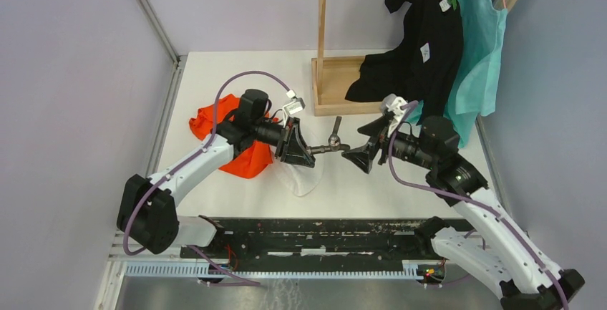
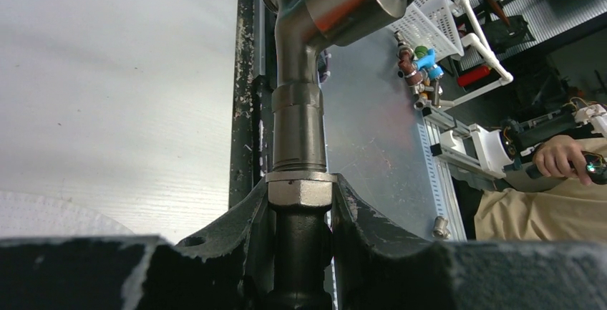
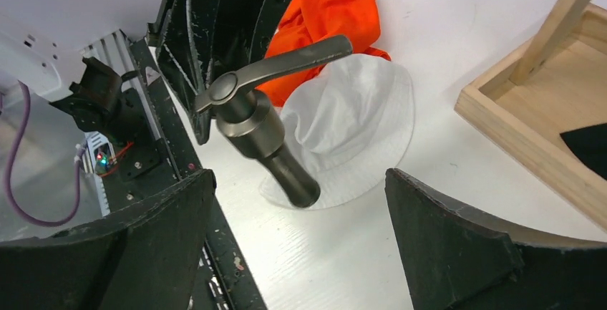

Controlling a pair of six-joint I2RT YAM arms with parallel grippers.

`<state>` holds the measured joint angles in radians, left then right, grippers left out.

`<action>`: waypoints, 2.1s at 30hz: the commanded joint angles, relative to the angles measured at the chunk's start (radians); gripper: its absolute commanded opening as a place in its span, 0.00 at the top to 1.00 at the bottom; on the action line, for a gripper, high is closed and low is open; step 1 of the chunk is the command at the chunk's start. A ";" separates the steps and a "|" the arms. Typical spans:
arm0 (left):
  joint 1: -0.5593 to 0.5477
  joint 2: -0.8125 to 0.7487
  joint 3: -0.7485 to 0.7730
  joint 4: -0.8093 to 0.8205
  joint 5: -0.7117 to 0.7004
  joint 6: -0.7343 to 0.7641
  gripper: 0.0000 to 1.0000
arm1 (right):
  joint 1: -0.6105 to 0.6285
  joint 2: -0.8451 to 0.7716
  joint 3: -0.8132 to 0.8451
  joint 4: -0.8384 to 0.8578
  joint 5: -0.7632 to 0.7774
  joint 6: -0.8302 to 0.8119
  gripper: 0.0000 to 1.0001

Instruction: Install the water faucets

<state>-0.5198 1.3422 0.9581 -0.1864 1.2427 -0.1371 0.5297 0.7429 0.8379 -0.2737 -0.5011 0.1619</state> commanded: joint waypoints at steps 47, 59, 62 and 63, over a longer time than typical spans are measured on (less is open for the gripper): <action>-0.011 -0.023 0.104 0.032 0.089 -0.064 0.84 | 0.015 0.274 -0.010 0.402 -0.454 0.224 0.99; -0.005 -0.170 -0.045 0.217 -0.181 -0.282 0.06 | 0.016 0.136 -0.126 0.518 -0.212 0.308 0.99; 0.017 -0.205 -0.085 0.214 -0.257 -0.295 0.05 | 0.015 0.144 -0.155 0.609 -0.197 0.386 0.99; 0.030 -0.211 -0.094 0.213 -0.275 -0.303 0.05 | 0.014 0.146 -0.162 0.635 -0.190 0.409 0.99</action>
<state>-0.5201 1.1732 0.8989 -0.0525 1.0817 -0.3511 0.5426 0.8970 0.6899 0.1650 -0.7410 0.4568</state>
